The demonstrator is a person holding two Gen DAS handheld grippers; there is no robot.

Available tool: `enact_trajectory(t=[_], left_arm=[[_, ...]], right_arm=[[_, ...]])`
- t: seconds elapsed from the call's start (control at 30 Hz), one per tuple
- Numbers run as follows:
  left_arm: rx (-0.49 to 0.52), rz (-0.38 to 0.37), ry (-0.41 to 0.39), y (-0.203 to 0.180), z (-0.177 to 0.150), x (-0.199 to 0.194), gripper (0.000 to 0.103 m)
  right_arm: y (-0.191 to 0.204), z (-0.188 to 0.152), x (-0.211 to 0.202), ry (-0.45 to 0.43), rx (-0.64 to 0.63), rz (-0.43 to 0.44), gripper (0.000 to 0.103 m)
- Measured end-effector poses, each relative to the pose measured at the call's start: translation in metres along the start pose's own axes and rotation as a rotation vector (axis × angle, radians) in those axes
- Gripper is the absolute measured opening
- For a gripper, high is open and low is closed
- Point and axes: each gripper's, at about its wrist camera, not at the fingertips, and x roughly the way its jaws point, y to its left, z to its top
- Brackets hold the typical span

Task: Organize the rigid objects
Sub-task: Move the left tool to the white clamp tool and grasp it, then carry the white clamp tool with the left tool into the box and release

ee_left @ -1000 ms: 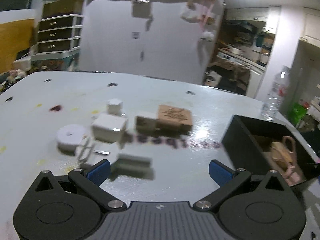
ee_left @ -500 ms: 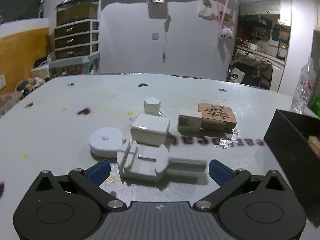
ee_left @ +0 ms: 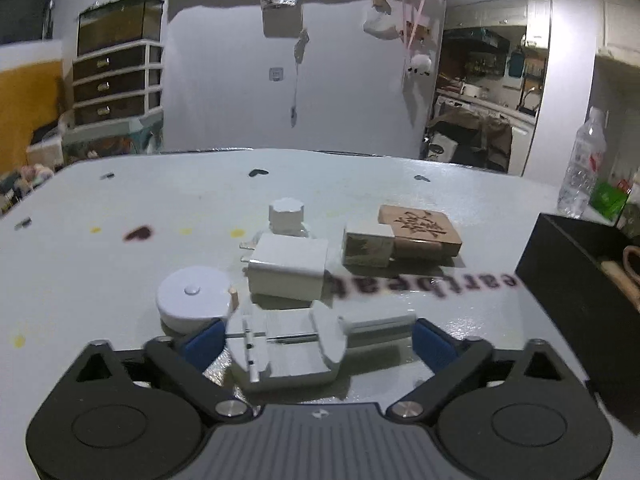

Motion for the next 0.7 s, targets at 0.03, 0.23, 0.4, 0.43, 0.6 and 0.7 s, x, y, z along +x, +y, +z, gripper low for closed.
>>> enact_trajectory(t=[0.03,0.23,0.4,0.43,0.6,0.7], left_arm=[[0.003,0.015,0.007,-0.001,0.0,0.002,0.089],[-0.025,0.028,0.037,0.006,-0.001,0.007,0.065],[-0.033,0.035,0.036,0.007,-0.002,0.006,0.065],[-0.043,0.034,0.035,0.008,-0.002,0.005,0.065],[-0.116,-0.026,0.018,0.007,0.002,-0.005,0.065],[-0.11,-0.111,-0.006,-0.008,0.01,-0.016,0.065]], right_arm=[[0.0,0.0,0.0,0.0,0.0,0.0,0.006],[0.0,0.0,0.0,0.0,-0.001,0.001,0.006],[0.0,0.0,0.0,-0.001,0.001,0.001,0.006],[0.0,0.0,0.0,-0.001,0.001,0.002,0.006],[0.0,0.0,0.0,-0.001,0.002,0.003,0.006],[-0.001,0.0,0.0,-0.002,0.001,0.005,0.006]])
